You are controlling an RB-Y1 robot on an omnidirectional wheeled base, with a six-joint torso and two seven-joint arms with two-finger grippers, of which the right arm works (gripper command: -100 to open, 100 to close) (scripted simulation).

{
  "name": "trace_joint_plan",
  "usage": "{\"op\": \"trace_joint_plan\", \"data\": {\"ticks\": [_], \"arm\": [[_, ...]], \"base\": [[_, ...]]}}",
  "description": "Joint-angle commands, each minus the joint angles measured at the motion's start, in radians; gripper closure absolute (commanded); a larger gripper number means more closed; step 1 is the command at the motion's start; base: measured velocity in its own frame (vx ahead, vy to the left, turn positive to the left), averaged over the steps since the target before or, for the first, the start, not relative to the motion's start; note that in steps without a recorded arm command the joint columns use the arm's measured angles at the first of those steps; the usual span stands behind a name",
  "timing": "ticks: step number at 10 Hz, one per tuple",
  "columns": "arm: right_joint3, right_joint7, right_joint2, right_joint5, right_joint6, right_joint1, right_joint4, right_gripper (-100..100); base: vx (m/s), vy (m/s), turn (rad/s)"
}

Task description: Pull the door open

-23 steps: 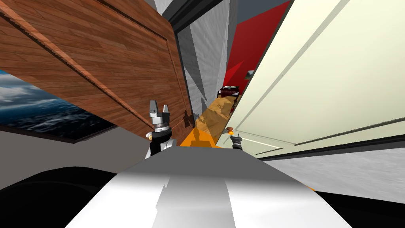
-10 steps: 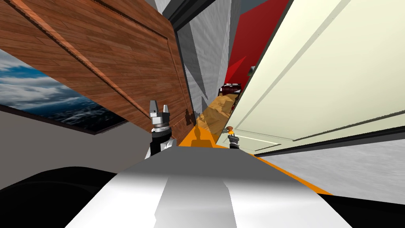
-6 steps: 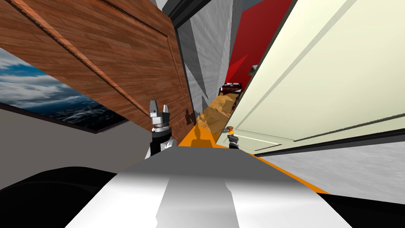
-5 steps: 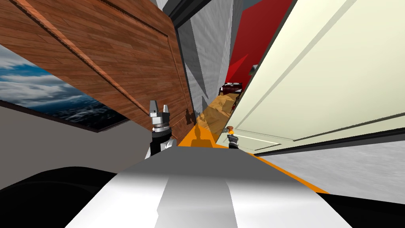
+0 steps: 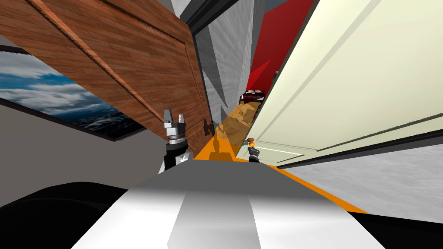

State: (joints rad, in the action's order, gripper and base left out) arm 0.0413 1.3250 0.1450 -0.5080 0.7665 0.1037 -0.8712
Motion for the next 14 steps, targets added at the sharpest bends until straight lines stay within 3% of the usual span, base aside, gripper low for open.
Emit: {"op": "trace_joint_plan", "data": {"ticks": [1, 2, 4, 6, 7, 10, 11, 14], "arm": [[0.0, 0.0, 0.0, 0.0, 0.0, 0.0, 0.0, -100], [0.012, -0.004, 0.006, -0.01, -0.036, -0.009, -0.005, -100], [0.019, -0.01, 0.01, -0.016, -0.068, -0.024, -0.014, -100], [0.019, -0.01, 0.01, -0.016, -0.068, -0.024, -0.014, -100], [0.023, -0.014, 0.011, -0.019, -0.085, -0.033, -0.019, -100], [0.023, -0.014, 0.011, -0.019, -0.085, -0.033, -0.019, -100], [0.031, -0.022, 0.015, -0.027, -0.121, -0.05, -0.03, -100], [0.031, -0.022, 0.015, -0.027, -0.121, -0.05, -0.03, -100]], "base": [[-0.018, -0.032, -0.043], [-0.017, -0.016, -0.105], [-0.018, 0.011, -0.051], [-0.002, 0.018, -0.001], [-0.006, 0.01, -0.007], [-0.005, 0.005, -0.004], [-0.023, 0.014, -0.037], [-0.003, 0.014, -0.011]]}}
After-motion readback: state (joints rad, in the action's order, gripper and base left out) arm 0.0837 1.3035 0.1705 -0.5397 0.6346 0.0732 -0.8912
